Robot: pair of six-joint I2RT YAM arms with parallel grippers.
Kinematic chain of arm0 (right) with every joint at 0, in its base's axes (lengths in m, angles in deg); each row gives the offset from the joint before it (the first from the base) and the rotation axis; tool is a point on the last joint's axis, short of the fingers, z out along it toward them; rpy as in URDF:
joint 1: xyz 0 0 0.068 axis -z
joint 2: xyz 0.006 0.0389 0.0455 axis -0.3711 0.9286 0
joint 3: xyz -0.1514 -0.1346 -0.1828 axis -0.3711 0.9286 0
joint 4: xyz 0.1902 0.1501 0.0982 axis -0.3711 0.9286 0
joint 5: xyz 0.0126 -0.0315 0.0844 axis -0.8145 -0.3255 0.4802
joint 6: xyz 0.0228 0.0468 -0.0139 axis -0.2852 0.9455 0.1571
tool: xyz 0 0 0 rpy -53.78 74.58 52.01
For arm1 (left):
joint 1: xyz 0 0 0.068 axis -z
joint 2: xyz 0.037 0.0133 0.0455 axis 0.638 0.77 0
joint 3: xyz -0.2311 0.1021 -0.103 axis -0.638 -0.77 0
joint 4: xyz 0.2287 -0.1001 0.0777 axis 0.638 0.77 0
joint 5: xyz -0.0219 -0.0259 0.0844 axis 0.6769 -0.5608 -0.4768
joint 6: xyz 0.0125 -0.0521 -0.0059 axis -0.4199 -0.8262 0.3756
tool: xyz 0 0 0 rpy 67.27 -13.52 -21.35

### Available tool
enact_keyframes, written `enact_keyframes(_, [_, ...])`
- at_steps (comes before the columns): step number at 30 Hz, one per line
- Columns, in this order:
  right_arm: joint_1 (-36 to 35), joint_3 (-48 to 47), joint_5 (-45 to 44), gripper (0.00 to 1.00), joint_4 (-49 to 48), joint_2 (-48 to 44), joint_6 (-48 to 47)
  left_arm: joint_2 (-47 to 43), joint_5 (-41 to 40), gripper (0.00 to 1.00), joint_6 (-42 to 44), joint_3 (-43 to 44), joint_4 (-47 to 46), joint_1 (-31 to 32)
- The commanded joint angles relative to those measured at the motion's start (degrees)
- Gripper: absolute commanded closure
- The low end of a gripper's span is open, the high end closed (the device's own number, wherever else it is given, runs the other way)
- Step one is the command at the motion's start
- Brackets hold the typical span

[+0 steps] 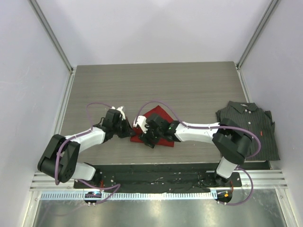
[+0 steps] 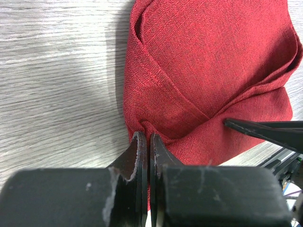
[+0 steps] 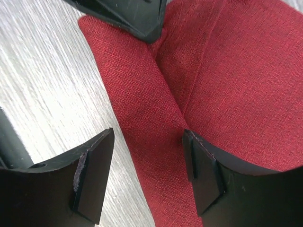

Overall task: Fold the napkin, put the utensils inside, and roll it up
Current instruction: Roll the napkin with the utensil

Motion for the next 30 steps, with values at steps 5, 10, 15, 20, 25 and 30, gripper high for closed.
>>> enact_keyframes(5, [-0.38,0.47,-0.38,0.36,-1.82,1.51,-1.95,0.74,1.15,1.0,-0.33,2.15,2.17,0.29])
enact_keyframes(10, [-0.38,0.11,-0.64,0.39,-0.59,4.14,-1.69,0.82,1.85,1.0,-0.24,2.85,2.08,0.2])
enact_keyframes(15, [0.06,-2.17,0.05,0.53,3.44,7.22,-0.63,0.21,2.56,1.0,0.2,3.29,1.11,0.2])
enact_keyframes(20, [0.94,-4.45,4.01,0.67,7.58,9.68,0.94,-1.45,-1.2,0.87,-0.24,3.82,2.69,-0.06])
enact_keyframes(25, [2.96,-8.22,12.17,0.72,14.6,11.79,3.23,-7.6,-7.54,0.49,-0.15,2.41,5.85,-0.76])
enact_keyframes(30, [5.51,-10.87,18.77,0.72,18.38,13.37,4.9,-16.48,-15.18,0.3,0.11,-0.83,8.67,-0.76])
